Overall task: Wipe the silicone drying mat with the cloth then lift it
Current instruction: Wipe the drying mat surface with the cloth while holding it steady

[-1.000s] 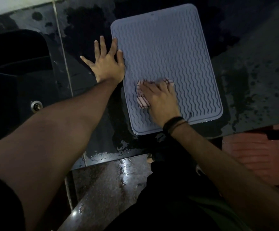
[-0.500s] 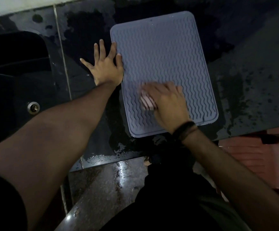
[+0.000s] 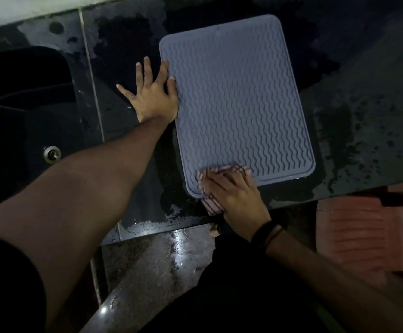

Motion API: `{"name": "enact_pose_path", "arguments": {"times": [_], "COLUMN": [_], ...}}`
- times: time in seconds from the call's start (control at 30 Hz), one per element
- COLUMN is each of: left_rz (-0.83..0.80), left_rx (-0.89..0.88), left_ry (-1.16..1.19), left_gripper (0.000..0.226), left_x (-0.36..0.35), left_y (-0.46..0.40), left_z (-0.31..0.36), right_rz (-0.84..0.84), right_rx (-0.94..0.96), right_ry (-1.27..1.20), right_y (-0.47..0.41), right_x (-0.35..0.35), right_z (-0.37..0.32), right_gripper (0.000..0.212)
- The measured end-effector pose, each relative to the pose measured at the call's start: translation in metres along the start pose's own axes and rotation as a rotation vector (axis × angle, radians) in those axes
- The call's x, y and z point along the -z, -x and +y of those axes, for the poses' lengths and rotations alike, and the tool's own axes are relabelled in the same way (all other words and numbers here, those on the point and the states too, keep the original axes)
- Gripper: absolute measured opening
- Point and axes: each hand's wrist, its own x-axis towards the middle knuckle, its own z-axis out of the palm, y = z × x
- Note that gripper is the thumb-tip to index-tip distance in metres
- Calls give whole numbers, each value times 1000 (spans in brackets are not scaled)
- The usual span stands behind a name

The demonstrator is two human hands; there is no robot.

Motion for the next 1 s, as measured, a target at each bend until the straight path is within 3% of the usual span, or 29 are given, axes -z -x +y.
{"name": "enact_pose_path", "arguments": {"times": [0.07,0.23,0.43,0.6,0.77,0.87,1.0], "left_rz": [2,6,10,-3,-9,-7,-12], "left_rx": [-1,-3,1,-3,3,-2,-2], "left_ry": [-1,6,-6,-1,-10,-10,-12], "left_gripper": [53,54,53,53,53,53,53], "left_x": [0,-2,0,1,4,3,3], "left_y": [0,-2,-1,0,2,1,1], "left_z": [0,-1,0,0,2,2,2], "right_rz": [-34,234,80,83,-25,79,360], "right_rx": [11,-59,-108,-28,19,-34,-177], "right_ry": [-18,-72,101,76,40,-12,-39], "right_y": [5,-47,-112,-54,-11,-18,-67], "right_x": [6,33,19,-8,2,28,66], "right_z": [2,4,-7,-8,-5,9,31], "right_gripper": [61,55,56,52,64,58,57]}}
